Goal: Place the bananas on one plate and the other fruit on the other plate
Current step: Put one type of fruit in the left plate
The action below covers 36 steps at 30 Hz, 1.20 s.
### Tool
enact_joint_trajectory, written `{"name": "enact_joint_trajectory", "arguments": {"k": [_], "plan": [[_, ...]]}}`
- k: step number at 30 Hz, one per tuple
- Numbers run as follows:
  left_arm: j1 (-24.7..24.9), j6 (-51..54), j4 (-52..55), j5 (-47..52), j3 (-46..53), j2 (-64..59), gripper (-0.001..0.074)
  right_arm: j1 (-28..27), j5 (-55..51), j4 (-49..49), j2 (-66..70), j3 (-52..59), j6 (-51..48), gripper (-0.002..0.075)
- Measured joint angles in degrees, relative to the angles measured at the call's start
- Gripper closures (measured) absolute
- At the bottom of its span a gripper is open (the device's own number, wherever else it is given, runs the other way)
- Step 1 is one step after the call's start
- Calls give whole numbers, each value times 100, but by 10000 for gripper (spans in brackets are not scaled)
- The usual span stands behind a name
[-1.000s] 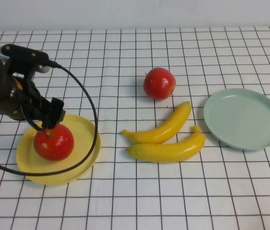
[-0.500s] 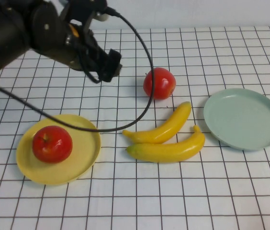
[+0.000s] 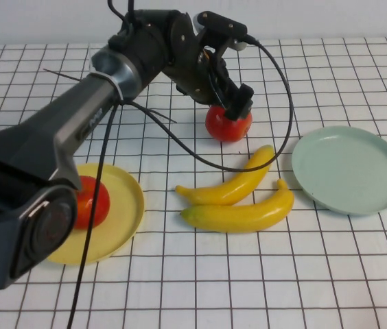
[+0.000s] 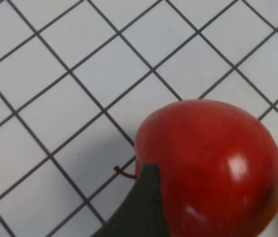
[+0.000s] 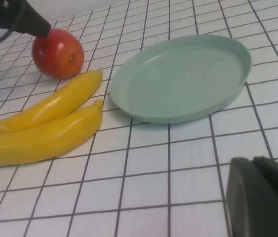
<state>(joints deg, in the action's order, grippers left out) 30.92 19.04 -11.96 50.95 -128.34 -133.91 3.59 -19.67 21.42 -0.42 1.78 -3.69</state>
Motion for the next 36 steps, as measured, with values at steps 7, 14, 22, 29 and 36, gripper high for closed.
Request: {"name": "enact_joint_trajectory", "arguments": {"k": [7, 14, 22, 29, 36], "plan": [[43, 27, 50, -11, -463, -487, 66, 0, 0, 0, 0, 0, 0, 741], [43, 40, 147, -34, -471, -659, 66, 0, 0, 0, 0, 0, 0, 741], [43, 40, 199, -47, -471, -662, 146, 0, 0, 0, 0, 0, 0, 741], [43, 0, 247, 212, -489, -571, 146, 0, 0, 0, 0, 0, 0, 741], [43, -256, 1399, 1804, -714, 229, 146, 0, 0, 0, 0, 0, 0, 741]]}}
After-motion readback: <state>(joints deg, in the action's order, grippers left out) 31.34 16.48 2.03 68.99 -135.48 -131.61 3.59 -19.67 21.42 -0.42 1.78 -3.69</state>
